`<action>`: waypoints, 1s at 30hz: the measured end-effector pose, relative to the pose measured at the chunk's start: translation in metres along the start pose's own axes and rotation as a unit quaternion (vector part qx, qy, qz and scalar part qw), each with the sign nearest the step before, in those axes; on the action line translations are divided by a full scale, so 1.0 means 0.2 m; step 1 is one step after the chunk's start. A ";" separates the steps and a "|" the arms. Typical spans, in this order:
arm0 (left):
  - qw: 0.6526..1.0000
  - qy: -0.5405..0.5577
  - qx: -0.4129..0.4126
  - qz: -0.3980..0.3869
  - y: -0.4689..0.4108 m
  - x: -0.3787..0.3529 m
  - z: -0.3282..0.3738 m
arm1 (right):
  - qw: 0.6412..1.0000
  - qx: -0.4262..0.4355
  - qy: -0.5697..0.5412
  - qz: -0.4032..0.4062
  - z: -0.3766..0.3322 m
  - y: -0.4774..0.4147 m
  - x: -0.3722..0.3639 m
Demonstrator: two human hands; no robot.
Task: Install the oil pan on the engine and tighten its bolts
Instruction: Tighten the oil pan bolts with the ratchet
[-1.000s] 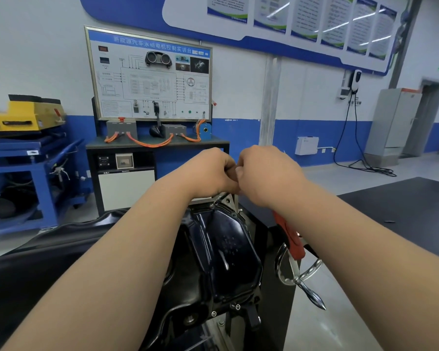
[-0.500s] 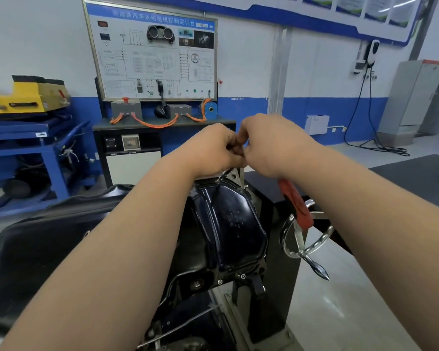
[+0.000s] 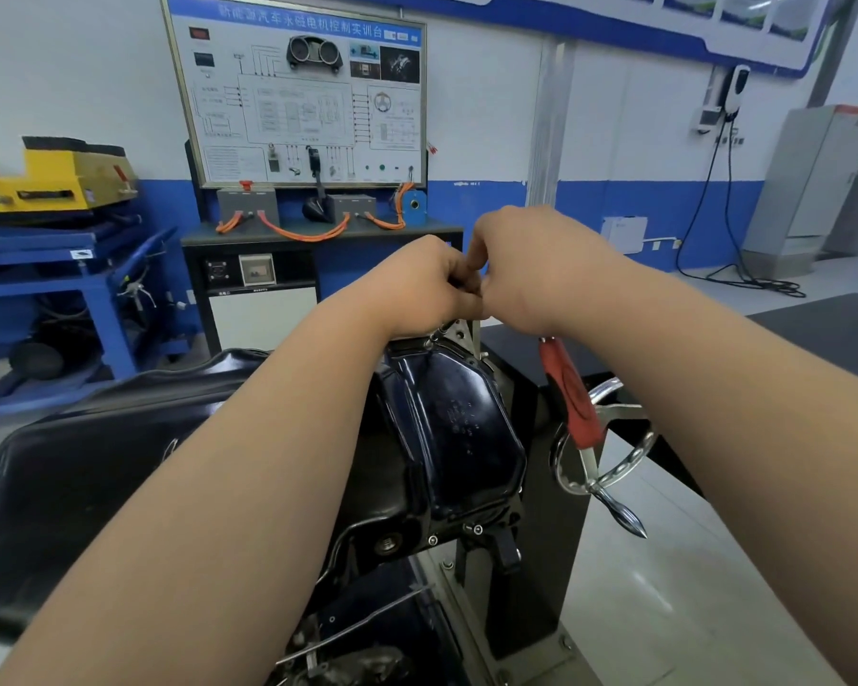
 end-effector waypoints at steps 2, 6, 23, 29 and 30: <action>1.000 -0.004 0.000 0.009 0.01 0.00 0.00 | 1.000 -0.014 0.013 0.024 0.01 0.01 0.01; 0.998 -0.010 -0.015 0.059 0.02 0.03 0.04 | 0.997 -0.060 0.004 0.038 0.01 0.01 0.00; 0.999 -0.025 -0.011 0.040 0.02 0.02 0.02 | 0.997 -0.046 -0.054 0.005 0.01 -0.01 -0.01; 0.999 -0.004 -0.008 0.043 0.03 0.05 0.00 | 0.996 -0.060 -0.056 -0.038 0.07 0.06 0.02; 0.999 0.000 -0.008 0.045 0.03 0.05 0.00 | 0.997 -0.058 -0.040 -0.030 0.07 0.07 0.03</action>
Point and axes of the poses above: each hand's wrist, its own y-axis away from the middle knuckle, its own x-axis out of the back of the hand, z = x × y, the point moved 7 cm from there along -y, towards the middle knuckle, and after that the axes turned 6 degrees about -z, right-handed, at the moved point
